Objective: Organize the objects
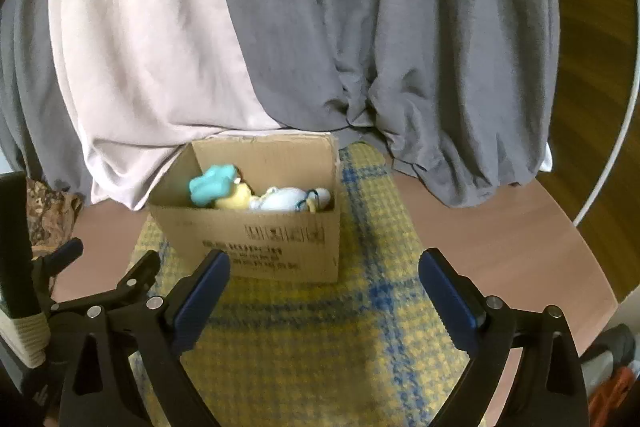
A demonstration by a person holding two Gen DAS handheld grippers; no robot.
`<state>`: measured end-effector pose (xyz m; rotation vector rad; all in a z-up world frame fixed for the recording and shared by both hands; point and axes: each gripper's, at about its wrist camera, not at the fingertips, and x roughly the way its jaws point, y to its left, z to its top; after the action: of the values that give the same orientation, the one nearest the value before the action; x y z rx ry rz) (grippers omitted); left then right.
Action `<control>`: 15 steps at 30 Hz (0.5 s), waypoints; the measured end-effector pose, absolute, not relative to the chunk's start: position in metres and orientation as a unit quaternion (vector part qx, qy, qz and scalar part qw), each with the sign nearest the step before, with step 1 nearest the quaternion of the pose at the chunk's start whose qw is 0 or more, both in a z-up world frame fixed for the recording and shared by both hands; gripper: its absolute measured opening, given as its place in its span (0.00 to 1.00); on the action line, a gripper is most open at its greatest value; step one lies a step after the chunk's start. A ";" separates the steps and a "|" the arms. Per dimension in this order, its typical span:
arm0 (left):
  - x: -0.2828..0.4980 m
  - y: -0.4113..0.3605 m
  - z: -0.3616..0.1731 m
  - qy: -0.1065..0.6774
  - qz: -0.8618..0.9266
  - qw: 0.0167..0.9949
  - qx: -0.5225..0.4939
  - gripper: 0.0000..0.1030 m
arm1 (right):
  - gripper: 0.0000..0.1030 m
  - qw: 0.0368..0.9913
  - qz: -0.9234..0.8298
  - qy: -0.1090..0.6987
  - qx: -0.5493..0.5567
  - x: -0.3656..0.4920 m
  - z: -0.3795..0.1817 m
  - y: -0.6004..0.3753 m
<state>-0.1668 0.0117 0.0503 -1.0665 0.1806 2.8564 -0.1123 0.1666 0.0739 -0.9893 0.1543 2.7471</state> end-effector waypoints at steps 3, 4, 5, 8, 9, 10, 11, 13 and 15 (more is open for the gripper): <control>-0.155 0.013 0.044 0.061 0.932 0.045 -0.353 0.99 | 0.94 0.114 0.935 0.055 -0.331 -0.098 0.071 0.168; -0.151 0.013 0.042 0.061 0.932 0.044 -0.355 0.99 | 0.94 0.115 0.935 0.056 -0.330 -0.094 0.070 0.169; -0.149 0.013 0.040 0.060 0.931 0.043 -0.357 0.99 | 0.94 0.116 0.935 0.058 -0.330 -0.090 0.069 0.169; -0.140 0.014 0.037 0.056 0.930 0.043 -0.362 0.99 | 0.94 0.118 0.933 0.064 -0.334 -0.079 0.063 0.172; -0.136 0.014 0.035 0.055 0.930 0.041 -0.362 0.99 | 0.94 0.118 0.932 0.064 -0.336 -0.075 0.061 0.173; -0.132 0.014 0.034 0.054 0.930 0.040 -0.362 0.99 | 0.94 0.118 0.931 0.063 -0.338 -0.071 0.059 0.173; -0.128 0.014 0.032 0.053 0.930 0.040 -0.363 0.99 | 0.94 0.119 0.931 0.062 -0.339 -0.068 0.058 0.172; -0.119 0.013 0.026 0.047 0.928 0.039 -0.367 0.99 | 0.94 0.123 0.930 0.058 -0.342 -0.060 0.053 0.171; -0.111 0.011 0.019 0.040 0.926 0.037 -0.374 0.99 | 0.94 0.123 0.928 0.054 -0.346 -0.052 0.048 0.171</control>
<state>-0.1107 0.0108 0.0187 -1.1471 0.1240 2.8420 -0.0521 0.1706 0.0476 -1.0094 0.1580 2.7081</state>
